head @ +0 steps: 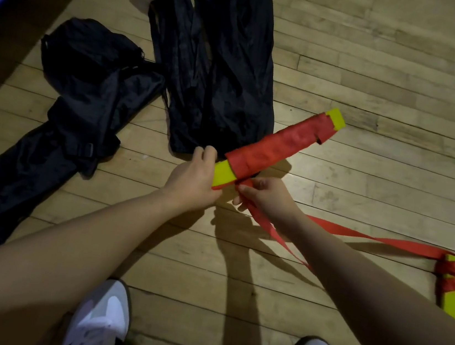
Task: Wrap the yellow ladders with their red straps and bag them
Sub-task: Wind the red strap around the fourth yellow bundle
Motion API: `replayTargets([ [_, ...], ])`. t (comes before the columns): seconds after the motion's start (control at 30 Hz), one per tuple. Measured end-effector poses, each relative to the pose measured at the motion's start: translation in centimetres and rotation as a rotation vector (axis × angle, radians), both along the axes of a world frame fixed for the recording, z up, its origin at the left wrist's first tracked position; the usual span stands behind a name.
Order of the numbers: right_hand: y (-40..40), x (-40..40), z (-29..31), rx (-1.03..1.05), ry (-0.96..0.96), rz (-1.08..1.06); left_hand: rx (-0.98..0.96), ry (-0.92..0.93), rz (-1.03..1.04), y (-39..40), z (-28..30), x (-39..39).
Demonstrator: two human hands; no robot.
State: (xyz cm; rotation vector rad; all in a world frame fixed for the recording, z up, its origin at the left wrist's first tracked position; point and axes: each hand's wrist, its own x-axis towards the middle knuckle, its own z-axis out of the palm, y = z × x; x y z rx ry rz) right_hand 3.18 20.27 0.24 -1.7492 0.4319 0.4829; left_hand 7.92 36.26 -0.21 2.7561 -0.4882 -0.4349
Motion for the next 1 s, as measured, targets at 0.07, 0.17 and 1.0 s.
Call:
replayTargets([
  [0.07, 0.3, -0.4, -0.1, 0.046, -0.005, 0.008, 0.089, -0.021, -0.020, 0.1, 0.0, 0.0],
  [0.17, 0.8, -0.6, 0.1, 0.078, -0.011, -0.078, 0.225, -0.081, -0.103, -0.2, 0.3, 0.2],
  [1.0, 0.8, -1.2, 1.0, 0.012, 0.078, 0.186, 0.050, -0.023, 0.040, 0.9, -0.7, 0.0],
])
